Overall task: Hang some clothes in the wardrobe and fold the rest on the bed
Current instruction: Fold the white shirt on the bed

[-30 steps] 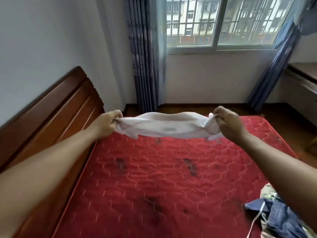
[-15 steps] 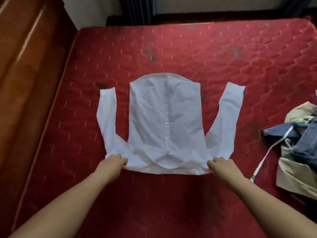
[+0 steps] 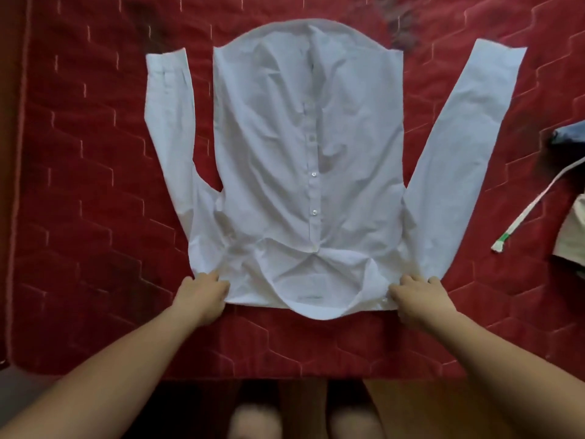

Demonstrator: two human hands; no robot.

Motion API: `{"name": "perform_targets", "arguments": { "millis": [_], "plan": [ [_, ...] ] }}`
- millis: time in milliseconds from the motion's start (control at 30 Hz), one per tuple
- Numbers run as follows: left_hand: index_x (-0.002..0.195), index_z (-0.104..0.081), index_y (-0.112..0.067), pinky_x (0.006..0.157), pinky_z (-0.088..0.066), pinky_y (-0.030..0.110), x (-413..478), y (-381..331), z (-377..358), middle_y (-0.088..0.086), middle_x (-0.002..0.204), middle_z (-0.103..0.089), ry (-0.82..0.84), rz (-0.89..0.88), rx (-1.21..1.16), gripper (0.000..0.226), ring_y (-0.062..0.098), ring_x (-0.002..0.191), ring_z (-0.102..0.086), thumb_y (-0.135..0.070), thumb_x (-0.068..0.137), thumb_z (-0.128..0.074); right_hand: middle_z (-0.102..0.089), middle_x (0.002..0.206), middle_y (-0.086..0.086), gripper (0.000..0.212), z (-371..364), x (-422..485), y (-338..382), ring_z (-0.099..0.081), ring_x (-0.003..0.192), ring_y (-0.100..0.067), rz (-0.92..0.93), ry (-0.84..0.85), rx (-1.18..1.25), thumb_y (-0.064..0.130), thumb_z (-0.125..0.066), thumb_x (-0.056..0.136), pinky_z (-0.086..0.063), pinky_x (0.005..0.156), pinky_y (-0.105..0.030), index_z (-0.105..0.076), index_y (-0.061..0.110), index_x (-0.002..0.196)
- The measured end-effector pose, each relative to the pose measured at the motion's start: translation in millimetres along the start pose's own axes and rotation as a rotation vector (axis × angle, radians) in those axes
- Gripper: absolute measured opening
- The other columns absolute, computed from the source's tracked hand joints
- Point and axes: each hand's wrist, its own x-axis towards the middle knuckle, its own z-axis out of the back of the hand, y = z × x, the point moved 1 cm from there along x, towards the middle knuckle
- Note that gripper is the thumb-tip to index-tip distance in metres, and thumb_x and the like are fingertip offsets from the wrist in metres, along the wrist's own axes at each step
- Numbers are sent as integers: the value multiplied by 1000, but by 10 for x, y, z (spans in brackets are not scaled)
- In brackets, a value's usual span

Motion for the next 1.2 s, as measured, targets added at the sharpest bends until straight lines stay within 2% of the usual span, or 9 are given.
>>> {"name": "perform_targets", "arguments": {
  "millis": [200, 367, 467, 567, 667, 867, 1000, 1133, 1200],
  "plan": [
    [138, -48, -26, 93, -47, 32, 196, -397, 140, -6, 121, -55, -245, 52, -912, 49, 13, 106, -57, -44, 94, -61, -62, 109, -4, 38, 254, 189, 385, -59, 93, -22, -67, -210, 787, 40, -58, 97, -43, 77, -34, -54, 17, 128],
    [128, -57, -23, 87, -45, 33, 458, -568, 233, 4, 116, -50, -245, 153, -896, 41, 18, 96, -54, -43, 93, -64, -55, 126, -16, 42, 316, 373, 466, -52, 115, -37, -137, -380, 638, 23, -68, 91, -48, 92, -47, -57, 7, 128],
    [103, -63, -19, 87, -42, 30, 545, -563, 280, 3, 108, -48, -274, 111, -904, 23, 19, 96, -52, -39, 93, -66, -59, 113, -10, 23, 373, 514, 430, -54, 107, -33, -150, -308, 643, 31, -65, 93, -46, 88, -41, -66, 10, 103],
    [78, -50, -18, 65, -36, 29, 571, -441, 305, -2, 81, -53, -337, 166, -986, 29, 17, 75, -51, -37, 96, -59, -58, 86, -3, 18, 418, 554, 322, -54, 87, -30, -211, -361, 851, 31, -57, 98, -34, 69, -36, -55, 14, 94],
    [80, -48, -16, 61, -38, 31, 568, -279, 315, -3, 74, -57, -384, 261, -1023, 31, 18, 71, -53, -40, 98, -54, -56, 77, 1, 14, 440, 606, 183, -55, 79, -30, -252, -412, 967, 29, -50, 103, -35, 64, -37, -47, 17, 96],
    [108, -54, -18, 80, -47, 38, 609, -323, 459, -3, 100, -59, -538, 162, -767, 21, 22, 96, -57, -36, 98, -58, -57, 105, -9, 13, 594, 715, 148, -56, 94, -31, -215, -564, 862, 27, -48, 103, -45, 77, -41, -52, 16, 109],
    [139, -55, -22, 100, -40, 51, 688, -521, 576, 11, 136, -51, -659, -215, -241, 49, 34, 128, -50, -34, 92, -65, -52, 137, -20, 42, 593, 690, 253, -50, 125, -42, -16, -723, 419, 35, -56, 98, -43, 102, -55, -57, 14, 135],
    [159, -14, -39, 120, -16, 53, 847, -628, 537, 13, 168, -1, -389, -333, 62, 71, 31, 155, -5, -57, 98, -44, -24, 165, -16, 70, 520, 746, 326, -23, 152, -39, 201, -415, 65, 64, -27, 97, -20, 116, -68, -38, 26, 155],
    [157, -23, -42, 114, -24, 54, 873, -632, 603, 13, 167, -10, -377, -309, 34, 69, 33, 153, -16, -63, 94, -42, -36, 161, -13, 73, 634, 806, 317, -36, 146, -38, 159, -360, 70, 69, -24, 95, -31, 110, -63, -47, 26, 150]
  ]
}}
